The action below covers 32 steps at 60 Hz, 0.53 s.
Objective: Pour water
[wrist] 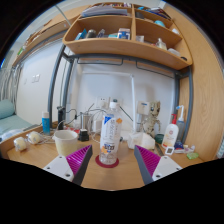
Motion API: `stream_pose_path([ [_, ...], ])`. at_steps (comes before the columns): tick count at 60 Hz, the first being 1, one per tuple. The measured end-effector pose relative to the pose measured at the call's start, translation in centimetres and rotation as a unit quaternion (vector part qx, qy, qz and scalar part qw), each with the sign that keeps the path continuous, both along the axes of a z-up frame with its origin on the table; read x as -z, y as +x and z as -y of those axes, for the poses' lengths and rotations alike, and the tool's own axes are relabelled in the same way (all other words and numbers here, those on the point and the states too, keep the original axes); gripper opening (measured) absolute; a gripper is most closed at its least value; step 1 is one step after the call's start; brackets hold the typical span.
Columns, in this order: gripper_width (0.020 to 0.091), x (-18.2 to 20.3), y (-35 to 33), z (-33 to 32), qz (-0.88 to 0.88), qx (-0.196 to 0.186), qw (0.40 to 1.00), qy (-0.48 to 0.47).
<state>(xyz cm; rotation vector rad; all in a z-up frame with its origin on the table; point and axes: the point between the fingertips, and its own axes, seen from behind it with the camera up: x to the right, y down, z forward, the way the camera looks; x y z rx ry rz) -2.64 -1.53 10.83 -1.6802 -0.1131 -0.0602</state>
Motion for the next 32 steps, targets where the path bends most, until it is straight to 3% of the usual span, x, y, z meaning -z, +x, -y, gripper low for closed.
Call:
stream_pose_path([
  [14, 0.0864, -1.4, 1.1, 6.2, -0.017, 0.015, 1.0, 0.005],
  [32, 0.0863, -0.5, 3.4, 8.4, -0.038, 0.033, 0.999, -0.001],
])
